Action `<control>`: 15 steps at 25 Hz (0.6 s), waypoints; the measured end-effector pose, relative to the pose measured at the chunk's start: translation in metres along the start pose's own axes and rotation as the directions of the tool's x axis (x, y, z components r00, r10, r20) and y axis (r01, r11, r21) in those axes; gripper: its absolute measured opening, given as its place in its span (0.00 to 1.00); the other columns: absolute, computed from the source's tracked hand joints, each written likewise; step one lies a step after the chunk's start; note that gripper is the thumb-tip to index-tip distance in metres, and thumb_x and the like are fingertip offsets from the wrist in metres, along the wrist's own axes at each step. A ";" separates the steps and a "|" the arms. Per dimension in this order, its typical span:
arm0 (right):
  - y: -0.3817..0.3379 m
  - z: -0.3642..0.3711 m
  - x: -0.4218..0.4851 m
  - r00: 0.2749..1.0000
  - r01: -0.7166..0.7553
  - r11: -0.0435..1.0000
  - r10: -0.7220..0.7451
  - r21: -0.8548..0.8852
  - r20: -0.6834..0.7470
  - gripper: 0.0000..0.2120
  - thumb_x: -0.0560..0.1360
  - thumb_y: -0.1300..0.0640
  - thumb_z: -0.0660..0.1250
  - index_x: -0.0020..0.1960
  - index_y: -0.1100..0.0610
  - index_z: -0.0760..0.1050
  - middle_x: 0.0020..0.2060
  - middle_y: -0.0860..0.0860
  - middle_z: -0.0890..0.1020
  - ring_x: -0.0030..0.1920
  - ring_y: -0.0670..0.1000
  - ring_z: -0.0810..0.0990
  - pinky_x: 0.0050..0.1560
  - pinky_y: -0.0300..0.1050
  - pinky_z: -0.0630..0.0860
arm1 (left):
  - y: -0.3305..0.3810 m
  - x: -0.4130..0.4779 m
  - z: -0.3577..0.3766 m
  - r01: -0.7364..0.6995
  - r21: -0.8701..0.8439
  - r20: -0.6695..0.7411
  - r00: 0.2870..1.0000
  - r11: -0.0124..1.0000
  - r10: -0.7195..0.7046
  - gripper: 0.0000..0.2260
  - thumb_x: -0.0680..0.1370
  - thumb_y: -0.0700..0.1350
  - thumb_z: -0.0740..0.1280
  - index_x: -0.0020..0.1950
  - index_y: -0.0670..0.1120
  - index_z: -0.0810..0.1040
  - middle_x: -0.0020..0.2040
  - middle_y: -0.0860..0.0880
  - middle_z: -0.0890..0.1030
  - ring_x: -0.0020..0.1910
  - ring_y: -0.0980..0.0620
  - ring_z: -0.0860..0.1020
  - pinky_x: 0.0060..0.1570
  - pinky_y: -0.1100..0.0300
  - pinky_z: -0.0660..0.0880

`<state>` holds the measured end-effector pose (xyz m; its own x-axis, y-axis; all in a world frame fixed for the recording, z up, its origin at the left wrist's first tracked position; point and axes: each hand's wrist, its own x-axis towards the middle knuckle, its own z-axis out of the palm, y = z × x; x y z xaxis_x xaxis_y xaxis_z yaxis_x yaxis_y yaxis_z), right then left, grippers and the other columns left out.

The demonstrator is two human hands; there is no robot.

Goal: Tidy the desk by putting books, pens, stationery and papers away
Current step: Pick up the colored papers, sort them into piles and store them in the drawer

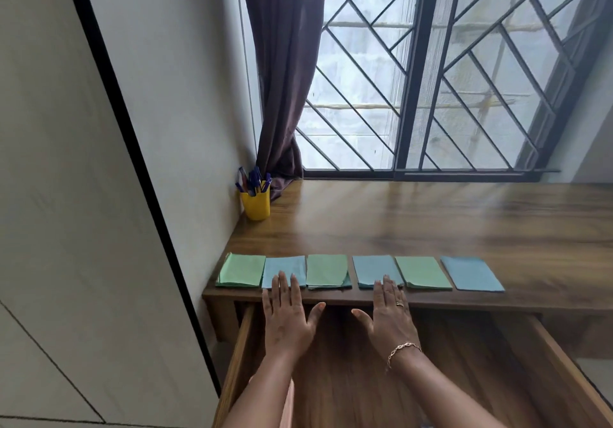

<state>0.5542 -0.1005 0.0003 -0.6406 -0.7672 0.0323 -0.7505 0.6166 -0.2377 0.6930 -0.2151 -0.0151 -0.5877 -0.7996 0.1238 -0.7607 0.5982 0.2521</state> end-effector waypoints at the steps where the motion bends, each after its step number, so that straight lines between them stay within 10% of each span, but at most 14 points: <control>1: -0.006 0.002 0.006 1.000 0.004 1.000 -0.004 0.002 -0.013 0.70 0.43 0.27 0.11 0.76 0.60 0.42 0.76 0.57 0.42 0.76 0.54 0.40 0.73 0.46 0.36 | -0.003 0.007 -0.001 -0.016 0.016 0.014 1.000 1.000 0.016 0.43 0.75 0.68 0.33 0.72 0.39 0.66 0.72 0.38 0.64 0.72 0.43 0.58 0.70 0.52 0.40; 6: -0.041 0.006 0.031 0.998 0.064 0.996 -0.064 0.066 -0.014 0.38 0.77 0.36 0.47 0.76 0.59 0.43 0.76 0.57 0.45 0.76 0.54 0.43 0.75 0.46 0.41 | -0.034 0.041 -0.012 0.017 -0.058 -0.021 1.000 0.998 -0.018 0.40 0.74 0.69 0.38 0.77 0.42 0.45 0.78 0.43 0.44 0.77 0.47 0.40 0.72 0.53 0.35; 15: -0.089 0.001 0.095 0.961 0.259 0.961 -0.267 0.099 0.071 0.27 0.78 0.54 0.61 0.74 0.57 0.56 0.72 0.52 0.62 0.71 0.54 0.64 0.68 0.43 0.62 | -0.093 0.113 -0.044 0.285 0.026 0.012 0.958 0.958 -0.285 0.15 0.79 0.42 0.59 0.66 0.41 0.67 0.65 0.42 0.72 0.64 0.44 0.72 0.60 0.55 0.70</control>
<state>0.5607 -0.2283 0.0237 -0.4043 -0.9143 0.0260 -0.8710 0.3762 -0.3160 0.7093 -0.3636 0.0178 -0.3494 -0.9363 0.0352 -0.9035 0.3467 0.2522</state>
